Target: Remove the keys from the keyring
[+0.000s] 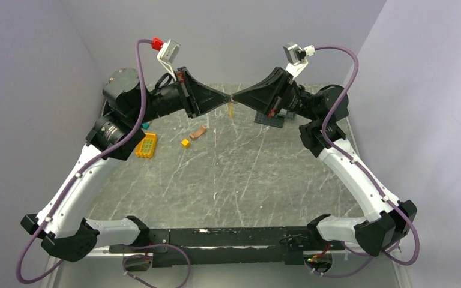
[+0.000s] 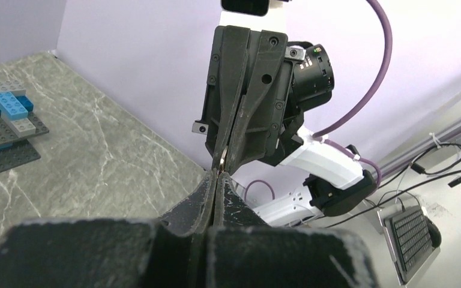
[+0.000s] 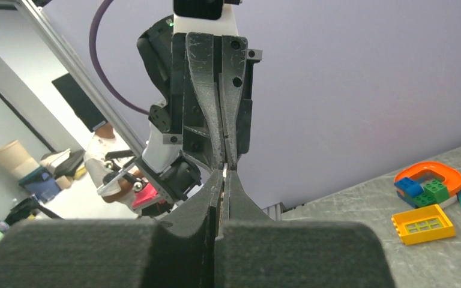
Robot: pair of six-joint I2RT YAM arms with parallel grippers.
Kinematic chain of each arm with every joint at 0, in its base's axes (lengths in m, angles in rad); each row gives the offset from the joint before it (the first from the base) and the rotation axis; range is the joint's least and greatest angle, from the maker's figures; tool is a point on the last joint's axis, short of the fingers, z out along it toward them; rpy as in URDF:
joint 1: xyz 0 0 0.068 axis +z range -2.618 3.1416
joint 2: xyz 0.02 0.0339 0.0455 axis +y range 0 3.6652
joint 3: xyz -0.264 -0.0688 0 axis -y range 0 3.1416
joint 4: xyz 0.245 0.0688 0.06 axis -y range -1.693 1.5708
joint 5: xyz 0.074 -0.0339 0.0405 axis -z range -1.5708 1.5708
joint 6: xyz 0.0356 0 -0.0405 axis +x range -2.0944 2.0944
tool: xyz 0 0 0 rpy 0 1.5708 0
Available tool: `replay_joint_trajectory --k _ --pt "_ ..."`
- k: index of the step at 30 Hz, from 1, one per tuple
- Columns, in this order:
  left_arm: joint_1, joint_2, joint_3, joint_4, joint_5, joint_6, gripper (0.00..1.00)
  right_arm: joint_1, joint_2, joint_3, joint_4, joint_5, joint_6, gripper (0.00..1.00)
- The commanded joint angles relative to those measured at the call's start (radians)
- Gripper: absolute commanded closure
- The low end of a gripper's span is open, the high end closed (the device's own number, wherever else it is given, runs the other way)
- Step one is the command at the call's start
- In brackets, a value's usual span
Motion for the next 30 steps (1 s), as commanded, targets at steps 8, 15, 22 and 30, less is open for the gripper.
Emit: replay_joint_trajectory --k 8,15,22,30 --pt "-0.032 -0.037 -0.115 0.203 -0.167 -0.08 1.0 0.019 0.006 -0.051 0.172 0.078 0.12 1.0" --pt "-0.09 -0.036 -0.137 0.236 -0.306 -0.1 1.0 0.018 0.027 -0.069 0.25 0.115 0.19 1.0" --pt "-0.142 -0.013 -0.106 0.221 -0.395 -0.084 1.0 0.019 0.039 -0.072 0.294 0.121 0.233 1.0" --pt "-0.148 0.001 -0.053 0.152 -0.382 -0.042 0.93 0.018 0.013 -0.092 0.268 0.121 0.212 1.0"
